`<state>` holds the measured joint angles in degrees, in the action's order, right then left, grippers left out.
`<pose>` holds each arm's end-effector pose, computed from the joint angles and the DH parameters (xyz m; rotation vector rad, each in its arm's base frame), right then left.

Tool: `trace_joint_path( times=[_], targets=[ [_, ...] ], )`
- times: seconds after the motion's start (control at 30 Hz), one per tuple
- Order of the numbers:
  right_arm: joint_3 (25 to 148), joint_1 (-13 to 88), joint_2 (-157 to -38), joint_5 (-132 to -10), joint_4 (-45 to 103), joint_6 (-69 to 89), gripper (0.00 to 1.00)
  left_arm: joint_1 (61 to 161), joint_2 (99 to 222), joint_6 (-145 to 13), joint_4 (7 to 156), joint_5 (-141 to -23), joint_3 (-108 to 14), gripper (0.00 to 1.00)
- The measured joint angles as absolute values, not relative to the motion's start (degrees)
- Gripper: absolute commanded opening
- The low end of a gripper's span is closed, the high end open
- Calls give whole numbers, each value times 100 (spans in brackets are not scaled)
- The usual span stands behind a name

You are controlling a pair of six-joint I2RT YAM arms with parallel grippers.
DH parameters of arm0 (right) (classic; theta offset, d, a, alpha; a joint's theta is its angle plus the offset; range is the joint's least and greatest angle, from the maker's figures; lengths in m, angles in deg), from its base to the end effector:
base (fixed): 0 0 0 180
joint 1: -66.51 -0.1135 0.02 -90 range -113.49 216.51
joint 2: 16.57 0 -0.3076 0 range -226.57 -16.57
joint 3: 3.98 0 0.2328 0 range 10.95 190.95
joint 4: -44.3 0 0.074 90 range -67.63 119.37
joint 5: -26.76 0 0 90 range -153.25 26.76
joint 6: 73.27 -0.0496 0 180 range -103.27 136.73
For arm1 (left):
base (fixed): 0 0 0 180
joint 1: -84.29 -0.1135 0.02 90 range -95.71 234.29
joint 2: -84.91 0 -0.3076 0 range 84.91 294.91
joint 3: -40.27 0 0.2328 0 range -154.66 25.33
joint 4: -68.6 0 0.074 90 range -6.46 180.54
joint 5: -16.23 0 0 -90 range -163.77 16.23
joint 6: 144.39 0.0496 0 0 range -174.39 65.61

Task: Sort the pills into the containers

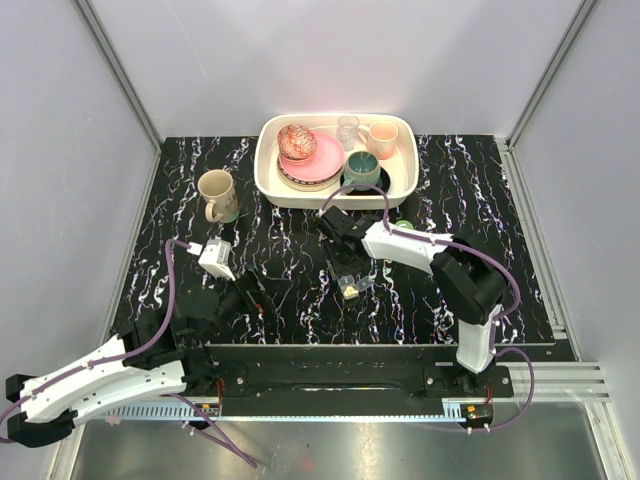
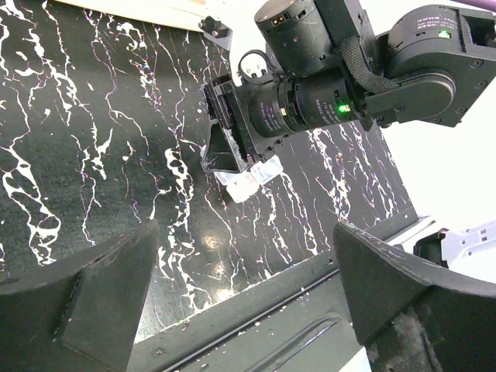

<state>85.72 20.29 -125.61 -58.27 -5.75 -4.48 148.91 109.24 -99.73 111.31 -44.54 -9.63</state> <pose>0.2684 0.2739 0.2117 -0.5825 2.7278 0.1808 0.0484 -0.0454 0.3061 -0.0420 1.9203 -0.8578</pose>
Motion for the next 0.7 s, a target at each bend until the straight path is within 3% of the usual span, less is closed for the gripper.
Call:
trace_joint_path(
  times=[0.7],
  targets=[
    [7798,2029,-12228,-5790,162,-586,0,14891,10892,-10014,11131,-4452,-877,99]
  ],
)
